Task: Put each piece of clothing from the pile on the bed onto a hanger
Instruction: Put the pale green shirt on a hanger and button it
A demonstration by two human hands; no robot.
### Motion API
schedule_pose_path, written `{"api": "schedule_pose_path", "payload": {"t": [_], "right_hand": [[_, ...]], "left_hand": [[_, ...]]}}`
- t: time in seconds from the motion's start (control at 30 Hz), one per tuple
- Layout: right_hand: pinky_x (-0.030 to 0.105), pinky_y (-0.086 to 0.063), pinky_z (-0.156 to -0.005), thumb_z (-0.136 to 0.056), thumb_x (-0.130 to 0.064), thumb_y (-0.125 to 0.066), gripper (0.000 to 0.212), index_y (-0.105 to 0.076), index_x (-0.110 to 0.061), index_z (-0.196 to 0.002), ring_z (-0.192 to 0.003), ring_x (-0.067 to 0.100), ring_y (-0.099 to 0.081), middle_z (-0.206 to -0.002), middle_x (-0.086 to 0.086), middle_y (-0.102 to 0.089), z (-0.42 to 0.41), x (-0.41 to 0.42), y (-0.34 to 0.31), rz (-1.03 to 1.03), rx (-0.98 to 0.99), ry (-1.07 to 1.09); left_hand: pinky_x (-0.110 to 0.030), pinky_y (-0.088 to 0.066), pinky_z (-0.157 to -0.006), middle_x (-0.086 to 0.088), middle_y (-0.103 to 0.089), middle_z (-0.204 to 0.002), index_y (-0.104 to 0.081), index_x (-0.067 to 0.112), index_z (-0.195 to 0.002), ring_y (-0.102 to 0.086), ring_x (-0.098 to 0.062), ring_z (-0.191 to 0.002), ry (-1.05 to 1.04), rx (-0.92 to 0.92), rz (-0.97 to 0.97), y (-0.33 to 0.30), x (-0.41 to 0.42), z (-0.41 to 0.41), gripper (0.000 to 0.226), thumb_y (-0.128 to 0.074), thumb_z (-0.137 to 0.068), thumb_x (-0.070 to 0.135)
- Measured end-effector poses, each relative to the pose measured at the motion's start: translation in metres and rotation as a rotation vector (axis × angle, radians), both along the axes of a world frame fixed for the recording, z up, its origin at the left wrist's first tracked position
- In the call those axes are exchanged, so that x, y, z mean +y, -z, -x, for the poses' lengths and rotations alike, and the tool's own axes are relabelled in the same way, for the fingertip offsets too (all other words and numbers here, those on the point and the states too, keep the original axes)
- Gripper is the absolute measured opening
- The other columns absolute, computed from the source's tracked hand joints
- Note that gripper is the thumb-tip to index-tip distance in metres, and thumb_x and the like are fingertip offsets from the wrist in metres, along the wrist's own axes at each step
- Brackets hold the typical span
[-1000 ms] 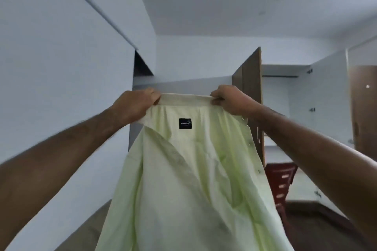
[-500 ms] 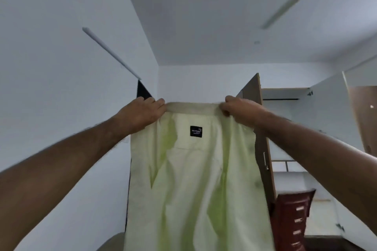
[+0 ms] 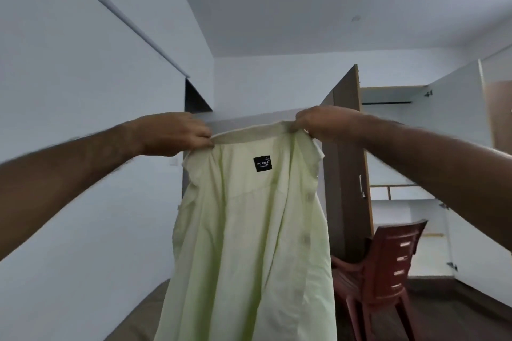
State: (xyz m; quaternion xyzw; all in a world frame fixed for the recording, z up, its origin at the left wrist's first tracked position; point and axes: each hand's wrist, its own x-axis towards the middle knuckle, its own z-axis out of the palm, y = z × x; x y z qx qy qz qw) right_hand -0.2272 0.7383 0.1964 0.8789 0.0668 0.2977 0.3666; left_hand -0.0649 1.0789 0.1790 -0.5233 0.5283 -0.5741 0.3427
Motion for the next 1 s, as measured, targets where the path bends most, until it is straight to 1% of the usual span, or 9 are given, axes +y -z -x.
{"api": "schedule_pose_path", "payload": {"t": [0.1, 0.23, 0.4, 0.53, 0.63, 0.7, 0.77, 0.83, 1.0], "right_hand": [[0.043, -0.051, -0.075, -0.097, -0.018, -0.056, 0.016, -0.068, -0.017, -0.107, -0.1, 0.028, -0.056, -0.112, 0.005, -0.058, -0.001, 0.005, 0.014, 0.524, -0.156, -0.203], [0.046, -0.043, -0.105, -0.087, -0.012, -0.066, 0.022, -0.074, -0.017, -0.107, -0.134, 0.03, -0.045, -0.147, 0.003, -0.049, 0.005, 0.024, 0.057, 0.911, 0.045, -0.374], [0.043, -0.054, -0.083, -0.085, -0.014, -0.061, 0.021, -0.065, -0.021, -0.105, -0.108, 0.03, -0.063, -0.106, 0.004, -0.065, -0.021, 0.062, 0.192, 0.58, 0.613, -0.075], [0.059, -0.026, -0.116, -0.1, -0.013, -0.051, 0.028, -0.062, -0.015, -0.126, -0.129, 0.027, -0.051, -0.132, 0.006, -0.062, -0.048, 0.083, 0.155, 0.437, 0.189, 0.434], [0.05, 0.009, -0.122, -0.099, -0.024, -0.05, 0.039, -0.058, -0.011, -0.135, -0.12, -0.001, -0.054, -0.11, -0.019, -0.07, -0.056, 0.077, 0.102, 0.289, -0.177, 0.753], [0.044, -0.017, -0.122, -0.096, -0.025, -0.052, 0.04, -0.058, -0.011, -0.133, -0.106, -0.001, -0.061, -0.105, -0.018, -0.071, -0.058, 0.085, 0.087, 0.228, -0.212, 0.804], [0.046, -0.057, -0.084, -0.092, -0.018, -0.059, 0.027, -0.067, -0.012, -0.118, -0.098, 0.027, -0.069, -0.112, 0.003, -0.071, -0.066, 0.088, 0.085, 0.271, -0.035, 0.755], [0.036, -0.059, -0.063, -0.09, -0.013, -0.063, 0.02, -0.072, -0.015, -0.108, -0.088, 0.03, -0.072, -0.105, 0.003, -0.072, -0.055, 0.093, 0.077, 0.258, -0.012, 0.695], [0.031, -0.045, -0.074, -0.096, -0.018, -0.061, 0.03, -0.065, -0.019, -0.125, -0.107, 0.023, -0.062, -0.124, 0.003, -0.066, -0.032, 0.08, 0.07, -0.068, 0.387, 0.347]], "left_hand": [[-0.039, -0.047, -0.072, -0.006, -0.055, -0.109, -0.062, 0.012, -0.092, -0.054, -0.026, -0.088, 0.018, -0.255, -0.21, 0.016, -0.008, 0.014, 0.02, -0.05, -0.088, -0.004], [-0.05, -0.034, -0.103, -0.003, -0.056, -0.127, -0.062, 0.016, -0.098, -0.048, -0.028, -0.122, -0.01, -0.355, -0.459, 0.045, -0.015, 0.011, 0.02, -0.063, -0.082, 0.006], [-0.054, -0.019, -0.111, 0.005, -0.07, -0.078, -0.061, 0.024, -0.083, -0.05, -0.019, -0.129, -0.264, -0.194, -0.425, 0.115, -0.022, -0.008, 0.028, -0.074, -0.063, 0.008], [-0.055, 0.001, -0.119, 0.004, -0.066, -0.068, -0.062, 0.025, -0.072, -0.059, -0.02, -0.118, -0.353, -0.12, -0.044, 0.112, -0.032, -0.013, 0.02, -0.066, -0.071, 0.006], [-0.06, -0.005, -0.117, 0.008, -0.065, -0.075, -0.061, 0.027, -0.08, -0.05, -0.021, -0.128, -0.437, -0.18, 0.128, 0.074, -0.032, -0.002, 0.02, -0.064, -0.082, 0.007], [-0.061, -0.002, -0.116, 0.009, -0.065, -0.081, -0.058, 0.028, -0.087, -0.041, -0.02, -0.138, -0.447, -0.196, 0.146, 0.053, -0.034, 0.008, 0.024, -0.059, -0.085, 0.004], [-0.064, 0.003, -0.116, 0.01, -0.065, -0.081, -0.056, 0.028, -0.089, -0.04, -0.018, -0.139, -0.405, -0.177, 0.174, 0.044, -0.035, 0.019, 0.028, -0.056, -0.084, 0.0], [-0.063, -0.003, -0.116, 0.012, -0.064, -0.077, -0.057, 0.029, -0.085, -0.046, -0.017, -0.133, -0.286, -0.155, 0.215, 0.044, -0.038, 0.033, 0.029, -0.059, -0.08, 0.001], [-0.053, -0.027, -0.105, 0.009, -0.061, -0.081, -0.062, 0.029, -0.092, -0.059, -0.015, -0.105, -0.242, 0.187, 0.257, 0.051, -0.035, 0.029, 0.013, -0.052, -0.099, 0.034]]}}
